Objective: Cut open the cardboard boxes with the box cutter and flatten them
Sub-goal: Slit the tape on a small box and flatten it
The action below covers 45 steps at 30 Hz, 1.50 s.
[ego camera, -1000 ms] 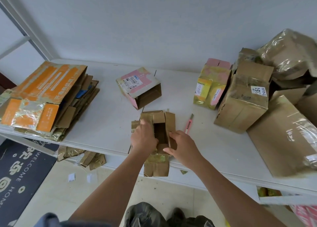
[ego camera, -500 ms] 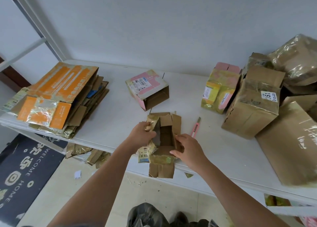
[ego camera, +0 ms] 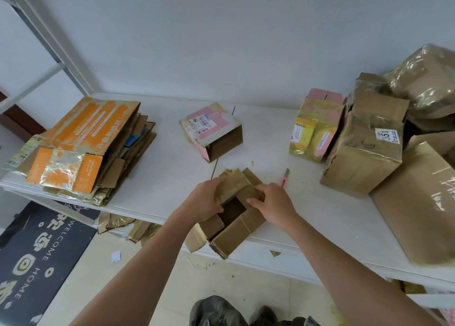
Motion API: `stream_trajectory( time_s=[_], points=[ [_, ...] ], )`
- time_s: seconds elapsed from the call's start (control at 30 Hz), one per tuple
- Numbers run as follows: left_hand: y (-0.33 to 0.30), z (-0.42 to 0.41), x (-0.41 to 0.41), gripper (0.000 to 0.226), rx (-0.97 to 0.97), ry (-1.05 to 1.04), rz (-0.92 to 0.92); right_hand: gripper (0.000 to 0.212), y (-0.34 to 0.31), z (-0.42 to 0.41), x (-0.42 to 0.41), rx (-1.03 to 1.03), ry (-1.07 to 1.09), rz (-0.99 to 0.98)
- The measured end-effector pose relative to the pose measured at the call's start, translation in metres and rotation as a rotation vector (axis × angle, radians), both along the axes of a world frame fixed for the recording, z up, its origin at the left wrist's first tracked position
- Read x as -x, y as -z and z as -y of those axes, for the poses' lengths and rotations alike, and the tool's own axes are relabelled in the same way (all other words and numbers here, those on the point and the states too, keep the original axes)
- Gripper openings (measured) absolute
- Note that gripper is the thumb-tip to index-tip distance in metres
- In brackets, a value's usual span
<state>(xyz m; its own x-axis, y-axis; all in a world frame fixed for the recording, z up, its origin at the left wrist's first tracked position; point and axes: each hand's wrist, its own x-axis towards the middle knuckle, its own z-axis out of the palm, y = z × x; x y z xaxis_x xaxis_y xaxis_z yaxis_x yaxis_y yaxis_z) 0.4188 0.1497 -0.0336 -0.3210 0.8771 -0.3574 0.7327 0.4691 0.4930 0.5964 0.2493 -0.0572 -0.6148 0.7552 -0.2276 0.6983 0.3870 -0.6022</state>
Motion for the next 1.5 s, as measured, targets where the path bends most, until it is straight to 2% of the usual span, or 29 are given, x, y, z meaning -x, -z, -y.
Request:
stream_trajectory(
  time_s=[0.13, 0.23, 0.33, 0.4, 0.53, 0.7, 0.87, 0.97, 1.03, 1.07, 1.13, 1.17, 1.23, 1.3, 1.4, 1.5],
  points=[
    [0.004, -0.009, -0.01, 0.064, -0.036, 0.044, -0.053, 0.05, 0.01, 0.005, 0.003, -0.025, 0.108, -0.059],
    [0.004, -0.02, -0.02, 0.048, -0.086, 0.025, -0.205, 0.044, 0.012, 0.011, 0.005, -0.057, 0.131, -0.062],
    [0.006, -0.027, -0.027, 0.046, -0.12, -0.006, -0.279, 0.04, 0.015, 0.018, 0.005, -0.061, 0.194, -0.115],
    [0.008, -0.029, -0.027, 0.04, -0.137, -0.005, -0.253, 0.039, 0.015, 0.019, 0.005, -0.053, 0.223, -0.15],
    [0.004, -0.032, -0.01, 0.026, -0.145, 0.005, -0.07, 0.039, 0.017, 0.017, 0.007, -0.013, 0.227, -0.189],
    [0.0, -0.037, 0.005, 0.03, -0.125, 0.097, -0.034, 0.039, 0.016, 0.017, 0.008, -0.014, 0.208, -0.194],
    [-0.004, -0.039, 0.009, 0.036, -0.098, 0.082, 0.027, 0.04, 0.017, 0.015, 0.009, -0.009, 0.213, -0.208],
    [-0.005, -0.038, 0.011, 0.038, -0.083, 0.097, 0.017, 0.034, 0.013, 0.012, 0.007, 0.021, 0.143, -0.192],
    [-0.003, -0.035, 0.012, 0.04, -0.075, 0.119, 0.001, 0.026, 0.009, 0.003, -0.004, 0.119, 0.138, -0.286],
    [-0.001, -0.032, 0.012, 0.043, -0.067, 0.116, 0.002, 0.027, 0.009, -0.005, -0.011, 0.102, 0.186, -0.326],
    [0.004, -0.029, 0.009, 0.047, -0.061, 0.072, 0.016, 0.019, 0.008, -0.025, -0.023, -0.134, 0.238, -0.186],
    [0.008, -0.028, 0.006, 0.048, -0.069, 0.041, 0.024, 0.031, 0.009, -0.033, -0.028, -0.24, 0.202, -0.038],
    [0.014, -0.026, 0.0, 0.049, -0.089, -0.011, 0.019, 0.052, 0.013, -0.044, -0.034, -0.311, 0.052, 0.26],
    [0.018, -0.025, -0.007, 0.049, -0.098, -0.044, -0.023, 0.039, 0.014, -0.045, -0.034, -0.395, -0.121, 0.441],
    [0.02, -0.023, -0.013, 0.049, -0.117, -0.05, -0.081, 0.022, 0.015, -0.048, -0.034, -0.568, -0.285, 0.49],
    [0.022, -0.019, -0.021, 0.06, -0.117, -0.045, -0.168, 0.014, 0.015, -0.051, -0.039, -0.643, -0.21, 0.419]
  ],
)
